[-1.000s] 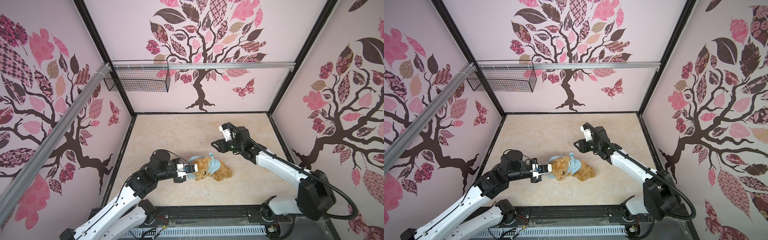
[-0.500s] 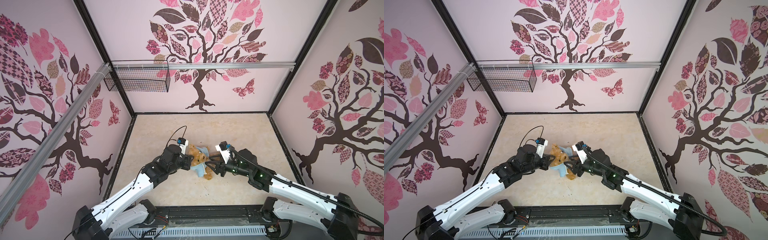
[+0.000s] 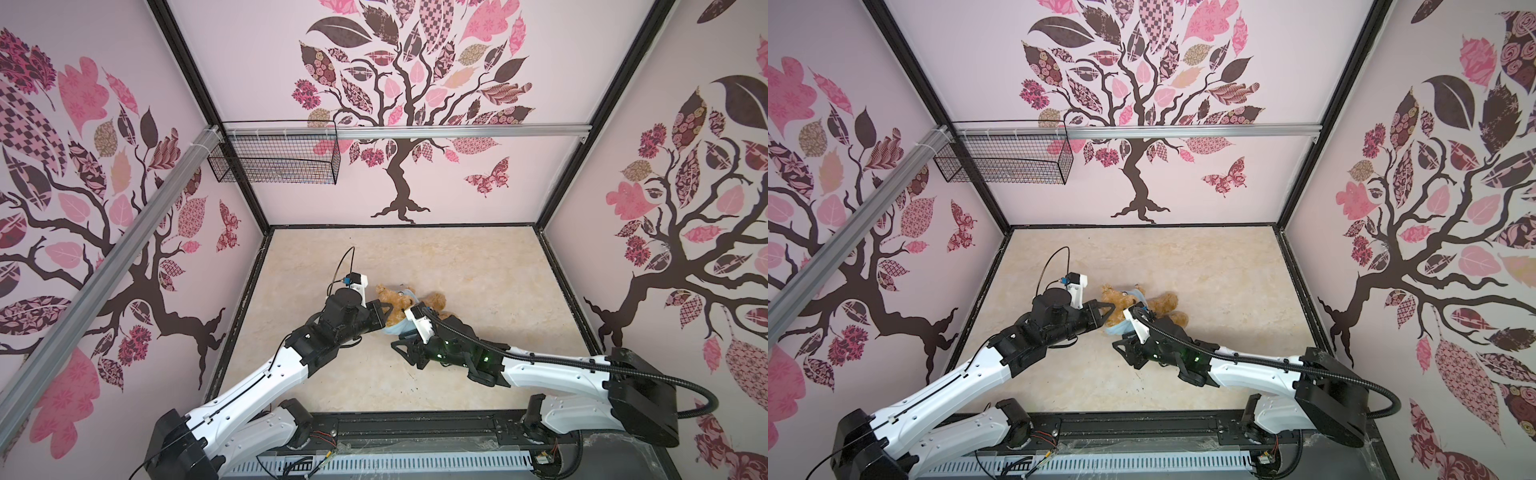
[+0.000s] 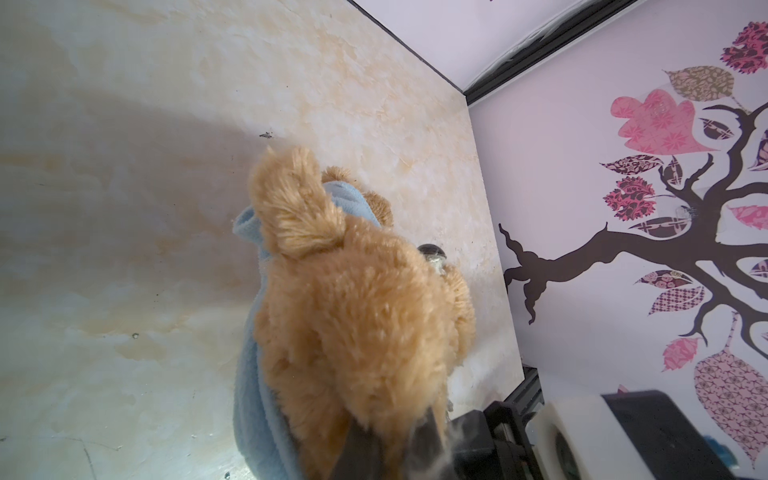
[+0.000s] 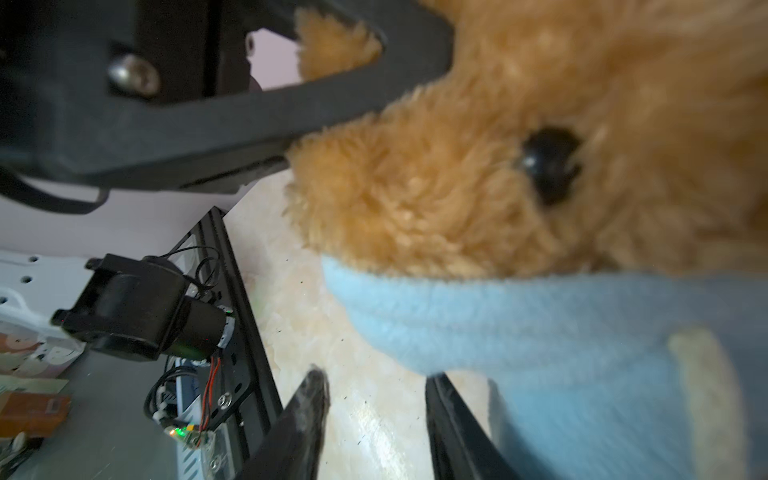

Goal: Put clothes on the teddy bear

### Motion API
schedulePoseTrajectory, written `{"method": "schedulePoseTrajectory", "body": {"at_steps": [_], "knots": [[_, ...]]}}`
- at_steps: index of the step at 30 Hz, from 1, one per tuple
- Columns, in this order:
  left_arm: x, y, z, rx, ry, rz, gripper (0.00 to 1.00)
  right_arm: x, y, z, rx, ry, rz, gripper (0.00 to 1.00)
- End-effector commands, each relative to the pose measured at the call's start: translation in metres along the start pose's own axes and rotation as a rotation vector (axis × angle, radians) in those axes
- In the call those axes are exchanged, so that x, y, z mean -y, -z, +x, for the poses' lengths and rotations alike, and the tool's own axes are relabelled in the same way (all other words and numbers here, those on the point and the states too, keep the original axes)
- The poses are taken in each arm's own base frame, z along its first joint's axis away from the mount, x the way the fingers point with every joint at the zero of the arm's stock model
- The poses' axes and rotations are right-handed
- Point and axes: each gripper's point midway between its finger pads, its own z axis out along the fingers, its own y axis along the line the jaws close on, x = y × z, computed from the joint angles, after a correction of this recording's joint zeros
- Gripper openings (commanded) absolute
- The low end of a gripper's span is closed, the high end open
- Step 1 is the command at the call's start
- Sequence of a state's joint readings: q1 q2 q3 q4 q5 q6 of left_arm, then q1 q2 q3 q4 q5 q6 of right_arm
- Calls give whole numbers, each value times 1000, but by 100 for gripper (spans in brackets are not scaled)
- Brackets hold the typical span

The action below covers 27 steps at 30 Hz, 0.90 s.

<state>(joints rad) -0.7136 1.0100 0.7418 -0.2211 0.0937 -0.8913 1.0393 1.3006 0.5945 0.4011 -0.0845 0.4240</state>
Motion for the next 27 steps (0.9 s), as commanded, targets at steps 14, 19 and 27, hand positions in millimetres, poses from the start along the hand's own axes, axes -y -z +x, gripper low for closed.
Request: {"method": "schedulePoseTrajectory", "body": {"at_steps": [14,19,27], "knots": [[19,6,-15,18,40,72,0,69,4,24,-14,33,319,0],[18,6,-27,0,114,125,0,71,14,44,-52,19,281,0],[6,10,-38,-12,148,131,0,-1,37,13,-19,78,-90,31]]}}
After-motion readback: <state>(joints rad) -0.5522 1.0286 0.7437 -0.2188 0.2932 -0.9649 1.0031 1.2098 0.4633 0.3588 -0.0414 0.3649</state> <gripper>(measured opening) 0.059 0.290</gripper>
